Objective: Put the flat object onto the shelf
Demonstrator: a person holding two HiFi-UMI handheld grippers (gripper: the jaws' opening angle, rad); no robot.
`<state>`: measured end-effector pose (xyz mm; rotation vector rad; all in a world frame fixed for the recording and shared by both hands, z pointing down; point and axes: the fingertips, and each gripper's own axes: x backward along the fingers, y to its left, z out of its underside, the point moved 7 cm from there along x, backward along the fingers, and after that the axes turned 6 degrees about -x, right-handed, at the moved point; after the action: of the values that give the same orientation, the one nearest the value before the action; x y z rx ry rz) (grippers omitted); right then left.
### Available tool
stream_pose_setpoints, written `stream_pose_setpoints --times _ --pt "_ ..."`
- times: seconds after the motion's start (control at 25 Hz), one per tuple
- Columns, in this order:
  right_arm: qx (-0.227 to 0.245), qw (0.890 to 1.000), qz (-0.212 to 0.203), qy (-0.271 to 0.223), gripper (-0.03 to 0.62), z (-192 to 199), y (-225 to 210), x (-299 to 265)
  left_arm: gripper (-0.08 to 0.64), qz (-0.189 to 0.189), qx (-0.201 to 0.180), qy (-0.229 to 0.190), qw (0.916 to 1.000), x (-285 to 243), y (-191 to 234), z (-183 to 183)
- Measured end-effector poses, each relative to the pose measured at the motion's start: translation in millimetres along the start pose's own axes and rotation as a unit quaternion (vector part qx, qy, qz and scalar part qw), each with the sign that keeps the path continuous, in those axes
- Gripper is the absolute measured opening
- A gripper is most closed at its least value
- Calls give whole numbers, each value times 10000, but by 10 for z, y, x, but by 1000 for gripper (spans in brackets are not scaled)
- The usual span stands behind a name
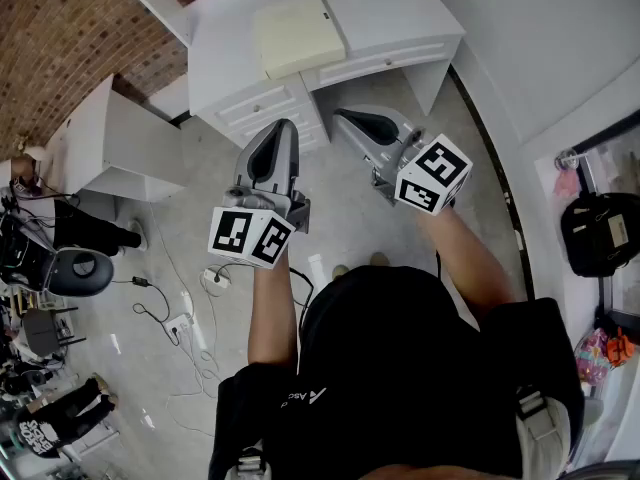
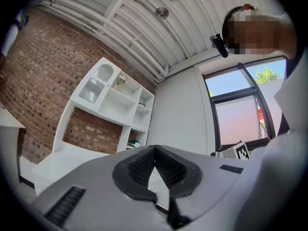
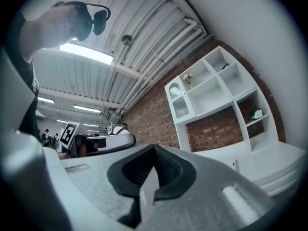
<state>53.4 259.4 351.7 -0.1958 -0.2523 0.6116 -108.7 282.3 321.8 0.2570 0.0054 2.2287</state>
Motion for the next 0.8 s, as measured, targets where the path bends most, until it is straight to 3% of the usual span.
stream_pose_setpoints --times 0.44,0.8 --pt "26 9998 -164 148 0 -56 -446 98 -3 -205 -129 127 9996 -430 -57 134" --pt "-58 9990 -120 419 2 121 -866 -5 -2 -509 -106 199 9985 -650 233 338"
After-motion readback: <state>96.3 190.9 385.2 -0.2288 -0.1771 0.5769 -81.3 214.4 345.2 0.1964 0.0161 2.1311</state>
